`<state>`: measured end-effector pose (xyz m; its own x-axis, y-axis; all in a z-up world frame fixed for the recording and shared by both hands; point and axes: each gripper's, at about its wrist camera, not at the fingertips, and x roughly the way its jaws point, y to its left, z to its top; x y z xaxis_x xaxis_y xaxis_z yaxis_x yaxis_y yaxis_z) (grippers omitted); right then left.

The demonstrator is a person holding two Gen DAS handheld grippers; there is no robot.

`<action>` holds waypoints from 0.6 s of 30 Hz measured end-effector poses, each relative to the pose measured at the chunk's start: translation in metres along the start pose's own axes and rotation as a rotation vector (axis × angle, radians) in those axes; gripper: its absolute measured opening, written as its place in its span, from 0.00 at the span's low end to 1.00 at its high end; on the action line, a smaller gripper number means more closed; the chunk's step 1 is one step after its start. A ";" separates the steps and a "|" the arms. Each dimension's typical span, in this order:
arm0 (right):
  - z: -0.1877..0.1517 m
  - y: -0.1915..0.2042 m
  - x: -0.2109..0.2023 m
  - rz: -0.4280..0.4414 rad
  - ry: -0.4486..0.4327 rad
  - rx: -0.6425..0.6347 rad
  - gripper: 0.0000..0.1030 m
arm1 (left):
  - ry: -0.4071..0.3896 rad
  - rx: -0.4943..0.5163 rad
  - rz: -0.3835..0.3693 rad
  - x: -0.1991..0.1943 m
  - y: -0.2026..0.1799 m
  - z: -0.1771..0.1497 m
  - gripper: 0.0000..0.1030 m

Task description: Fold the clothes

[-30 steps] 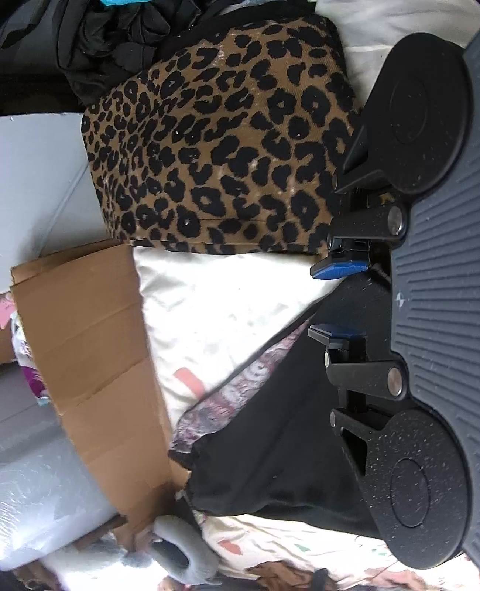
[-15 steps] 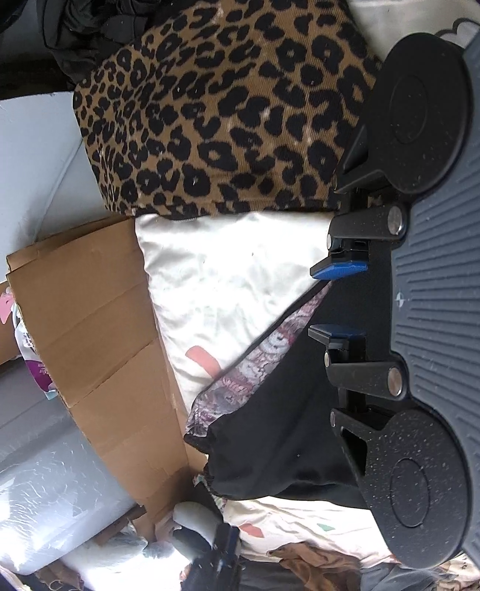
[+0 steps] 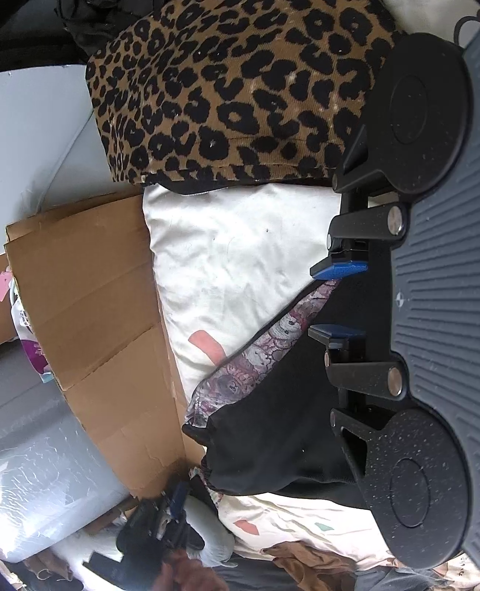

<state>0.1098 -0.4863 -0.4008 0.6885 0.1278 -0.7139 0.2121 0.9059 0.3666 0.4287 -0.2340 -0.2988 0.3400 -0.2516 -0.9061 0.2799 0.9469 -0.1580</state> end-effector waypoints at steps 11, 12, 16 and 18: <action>0.009 0.004 0.015 0.003 -0.008 -0.043 0.30 | 0.037 -0.067 0.016 0.050 -0.007 0.012 0.19; 0.009 0.004 0.016 0.010 -0.010 -0.040 0.30 | 0.045 -0.074 0.019 0.053 -0.007 0.011 0.19; 0.009 0.008 0.025 0.020 0.004 -0.048 0.30 | 0.066 -0.083 0.010 0.066 -0.010 0.004 0.18; 0.009 0.010 0.027 0.019 0.009 -0.062 0.30 | 0.068 -0.082 0.007 0.071 -0.011 0.001 0.18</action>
<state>0.1371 -0.4775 -0.4113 0.6856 0.1490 -0.7125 0.1554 0.9263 0.3433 0.4508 -0.2626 -0.3604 0.2791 -0.2338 -0.9314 0.2022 0.9625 -0.1811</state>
